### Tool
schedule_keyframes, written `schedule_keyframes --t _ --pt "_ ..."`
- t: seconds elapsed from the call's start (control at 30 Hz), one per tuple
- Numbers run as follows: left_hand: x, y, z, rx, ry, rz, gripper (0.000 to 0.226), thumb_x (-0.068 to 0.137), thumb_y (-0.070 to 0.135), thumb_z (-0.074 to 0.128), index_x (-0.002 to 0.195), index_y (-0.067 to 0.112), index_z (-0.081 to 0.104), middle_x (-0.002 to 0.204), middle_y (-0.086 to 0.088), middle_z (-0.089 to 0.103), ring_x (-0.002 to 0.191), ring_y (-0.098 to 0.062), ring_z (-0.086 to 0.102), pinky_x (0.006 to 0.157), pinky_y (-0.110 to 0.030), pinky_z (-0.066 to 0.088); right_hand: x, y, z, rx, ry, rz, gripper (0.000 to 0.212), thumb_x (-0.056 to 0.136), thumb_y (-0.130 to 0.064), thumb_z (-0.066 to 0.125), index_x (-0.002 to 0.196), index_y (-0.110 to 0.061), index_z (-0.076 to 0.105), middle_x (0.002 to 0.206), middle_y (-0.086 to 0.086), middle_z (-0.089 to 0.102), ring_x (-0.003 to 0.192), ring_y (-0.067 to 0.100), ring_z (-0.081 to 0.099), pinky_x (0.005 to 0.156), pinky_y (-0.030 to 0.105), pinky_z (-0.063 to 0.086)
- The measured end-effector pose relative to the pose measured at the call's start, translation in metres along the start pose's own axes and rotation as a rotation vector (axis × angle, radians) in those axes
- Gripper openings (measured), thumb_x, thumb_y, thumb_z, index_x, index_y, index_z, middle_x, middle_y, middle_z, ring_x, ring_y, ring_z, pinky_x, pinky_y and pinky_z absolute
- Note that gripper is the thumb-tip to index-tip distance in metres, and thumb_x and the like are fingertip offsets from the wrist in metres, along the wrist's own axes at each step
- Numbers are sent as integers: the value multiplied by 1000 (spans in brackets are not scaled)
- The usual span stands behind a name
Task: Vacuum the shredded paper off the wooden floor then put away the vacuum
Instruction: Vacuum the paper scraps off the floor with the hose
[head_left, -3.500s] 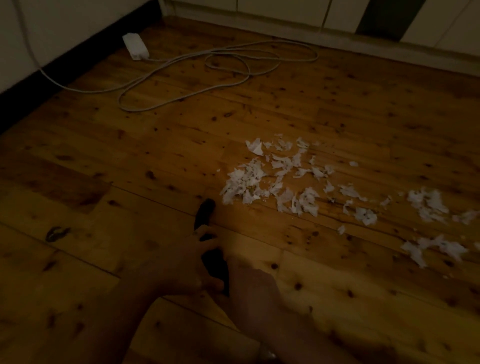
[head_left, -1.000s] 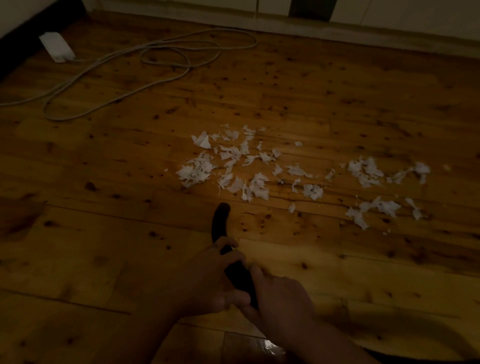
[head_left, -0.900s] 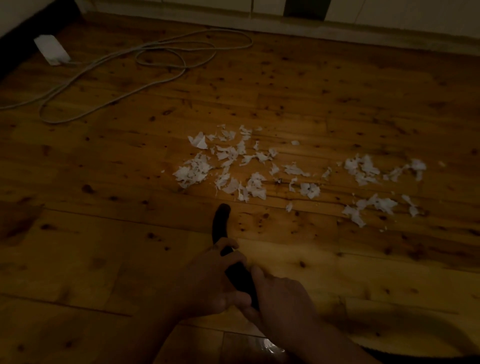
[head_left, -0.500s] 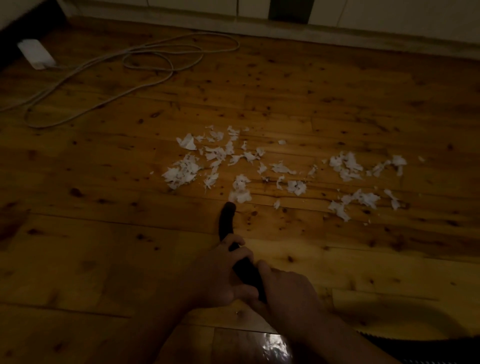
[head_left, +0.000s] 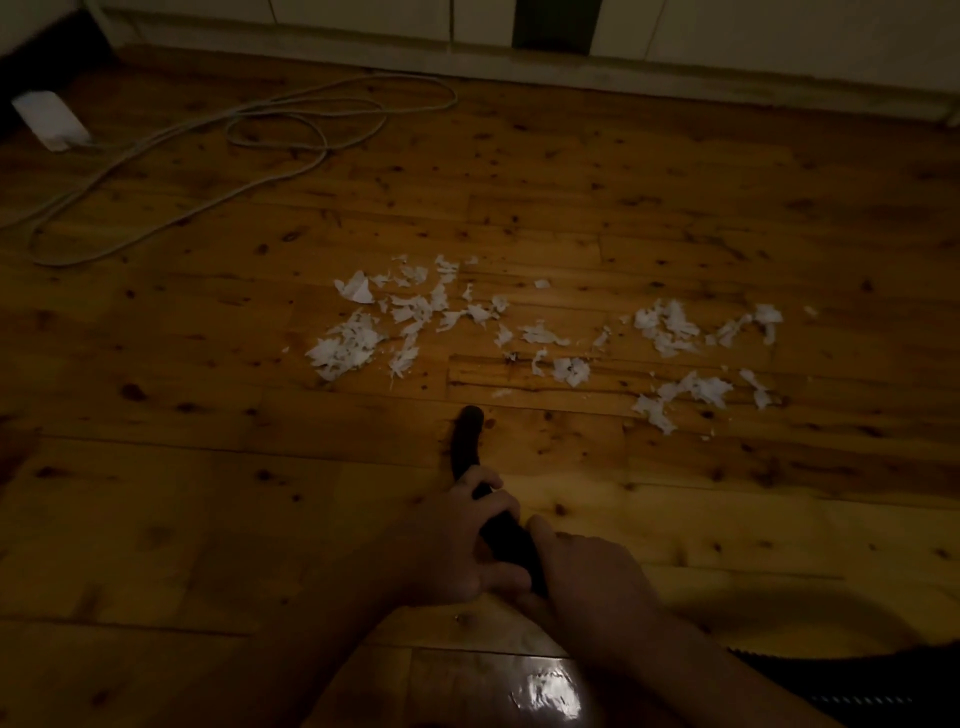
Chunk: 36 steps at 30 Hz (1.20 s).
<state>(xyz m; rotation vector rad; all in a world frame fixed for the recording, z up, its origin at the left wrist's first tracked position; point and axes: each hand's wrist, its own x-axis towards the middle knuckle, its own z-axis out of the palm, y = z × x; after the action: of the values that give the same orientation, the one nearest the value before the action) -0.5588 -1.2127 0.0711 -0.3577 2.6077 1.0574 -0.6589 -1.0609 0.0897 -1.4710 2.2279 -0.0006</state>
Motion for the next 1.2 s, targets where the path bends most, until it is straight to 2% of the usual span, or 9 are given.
schedule_keyframes --t 0.13,0.23,0.43,0.67,0.73,0.83,1.0,1.1,1.2 --pt "9 8 5 24 -7 19 63 77 66 64 127 33 45 148 10 20 113 -19 50 86 -27 39 -7 10 -2 5 0 30 50 94 -59 42 126 -20 36 112 1 64 98 24 63 67 32 34" --pt "14 12 7 20 -29 30 64 76 68 63 127 35 44 147 10 19 113 -21 51 92 -36 46 -10 16 -1 -2 7 47 48 94 -58 43 125 -21 37 113 1 64 99 24 63 68 33 36" --pt "23 18 9 89 -57 51 67 73 75 55 127 37 41 148 9 19 113 -24 52 93 -43 47 -16 25 0 4 36 53 51 94 -58 43 129 -21 36 112 0 64 99 22 63 67 31 33" --pt "43 33 7 159 -104 94 63 82 68 55 132 32 38 148 4 20 104 -25 54 87 -36 48 -18 42 -5 -14 35 79 54 94 -60 43 131 -21 33 115 1 64 101 23 62 67 31 31" --pt "49 40 7 224 -126 99 66 84 68 51 136 31 35 153 3 17 110 -28 55 87 -32 46 -19 49 -6 -23 26 93 53 94 -60 43 129 -21 34 112 1 64 99 22 63 66 32 32" --pt "56 51 6 312 -156 107 69 86 70 43 142 32 30 159 -3 11 124 -33 49 95 -38 46 -21 57 -11 -29 22 124 51 95 -58 43 129 -21 34 111 1 64 98 22 63 66 30 32" --pt "67 71 -4 424 -261 108 69 91 66 38 147 28 23 161 -9 8 133 -37 41 103 -44 42 -28 67 -19 -5 22 142 49 96 -56 43 128 -21 35 110 1 63 96 21 62 56 29 28" --pt "66 82 -15 484 -345 124 66 96 57 38 151 30 13 162 -7 3 137 -36 36 107 -46 38 -30 73 -23 9 19 134 54 95 -59 41 132 -20 34 110 2 64 96 21 62 62 30 30" --pt "62 84 -29 519 -448 127 65 100 50 36 153 35 3 163 -1 -5 140 -33 32 108 -50 36 -31 74 -27 30 -4 136 58 95 -60 43 136 -20 32 112 3 63 98 22 61 59 29 29"
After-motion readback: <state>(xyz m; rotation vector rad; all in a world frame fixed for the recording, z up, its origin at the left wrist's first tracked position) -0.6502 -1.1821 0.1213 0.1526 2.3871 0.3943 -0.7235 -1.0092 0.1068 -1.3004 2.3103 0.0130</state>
